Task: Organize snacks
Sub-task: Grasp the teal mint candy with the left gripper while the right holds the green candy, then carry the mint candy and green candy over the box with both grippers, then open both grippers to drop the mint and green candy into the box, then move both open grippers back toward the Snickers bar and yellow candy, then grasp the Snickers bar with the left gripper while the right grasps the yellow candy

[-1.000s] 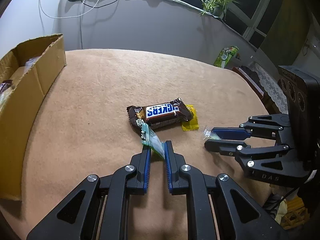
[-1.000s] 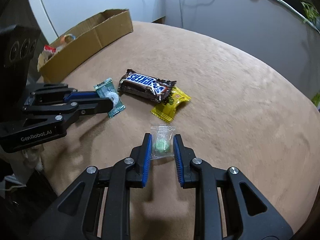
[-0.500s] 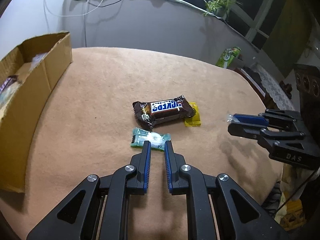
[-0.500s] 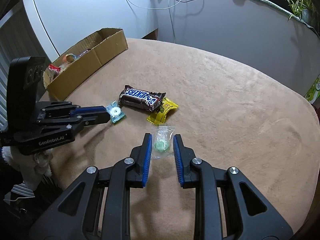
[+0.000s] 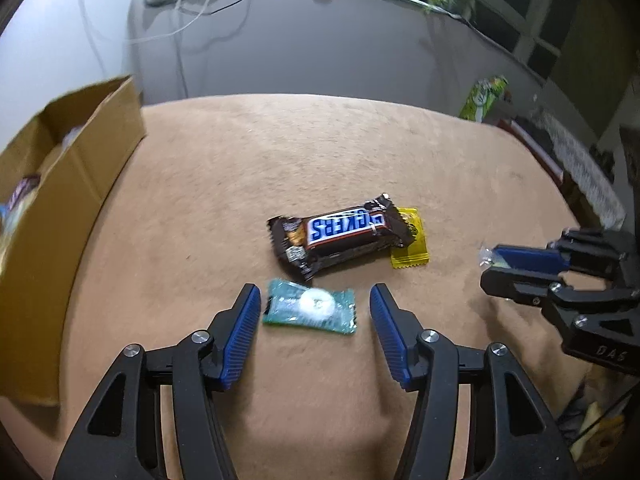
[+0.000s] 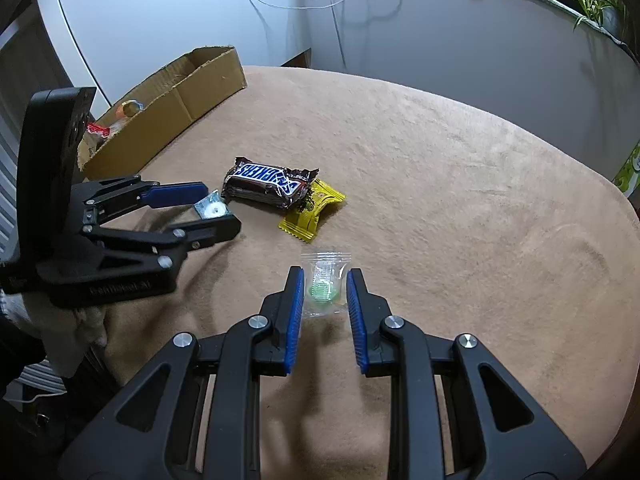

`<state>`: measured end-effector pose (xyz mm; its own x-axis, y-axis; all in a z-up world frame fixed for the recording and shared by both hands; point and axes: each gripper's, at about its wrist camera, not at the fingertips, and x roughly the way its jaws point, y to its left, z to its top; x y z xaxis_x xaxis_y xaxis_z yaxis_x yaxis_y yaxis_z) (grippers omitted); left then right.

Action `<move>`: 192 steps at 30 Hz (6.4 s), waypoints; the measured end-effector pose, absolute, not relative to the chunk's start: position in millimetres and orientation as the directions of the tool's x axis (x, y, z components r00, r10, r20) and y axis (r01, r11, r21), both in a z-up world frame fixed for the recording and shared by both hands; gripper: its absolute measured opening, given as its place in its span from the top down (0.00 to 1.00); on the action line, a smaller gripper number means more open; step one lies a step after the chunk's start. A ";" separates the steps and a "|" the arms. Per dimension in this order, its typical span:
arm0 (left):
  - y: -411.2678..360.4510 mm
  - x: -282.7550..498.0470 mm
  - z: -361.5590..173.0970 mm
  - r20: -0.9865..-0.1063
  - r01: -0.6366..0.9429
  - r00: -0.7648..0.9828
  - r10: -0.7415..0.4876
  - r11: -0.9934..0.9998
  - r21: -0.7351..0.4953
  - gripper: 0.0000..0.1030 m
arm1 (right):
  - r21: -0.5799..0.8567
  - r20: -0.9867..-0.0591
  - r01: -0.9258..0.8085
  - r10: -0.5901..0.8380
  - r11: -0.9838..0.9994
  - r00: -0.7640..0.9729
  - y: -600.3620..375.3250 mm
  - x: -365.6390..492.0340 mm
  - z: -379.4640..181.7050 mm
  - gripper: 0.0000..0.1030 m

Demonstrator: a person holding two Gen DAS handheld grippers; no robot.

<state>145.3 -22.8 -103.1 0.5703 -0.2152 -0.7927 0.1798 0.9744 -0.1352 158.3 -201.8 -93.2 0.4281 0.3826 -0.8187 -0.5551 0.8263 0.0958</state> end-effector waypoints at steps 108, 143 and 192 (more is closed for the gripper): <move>108.2 117.5 8.6 -0.581 0.101 0.794 -0.179 0.981 -0.164 0.58 | -0.035 -0.696 -0.636 0.437 0.771 0.569 -65.4 231.8 32.2 0.31; -39.0 178.5 -87.4 -0.771 0.408 0.568 -0.289 0.912 -0.042 0.49 | 0.058 -0.769 -0.497 0.357 0.866 0.531 -206.7 195.6 -44.6 0.31; -4.2 189.2 -99.2 -0.780 0.221 0.604 -0.164 0.975 -0.034 0.74 | -0.038 -0.852 -0.557 0.265 0.830 0.452 -142.2 198.8 -101.9 0.76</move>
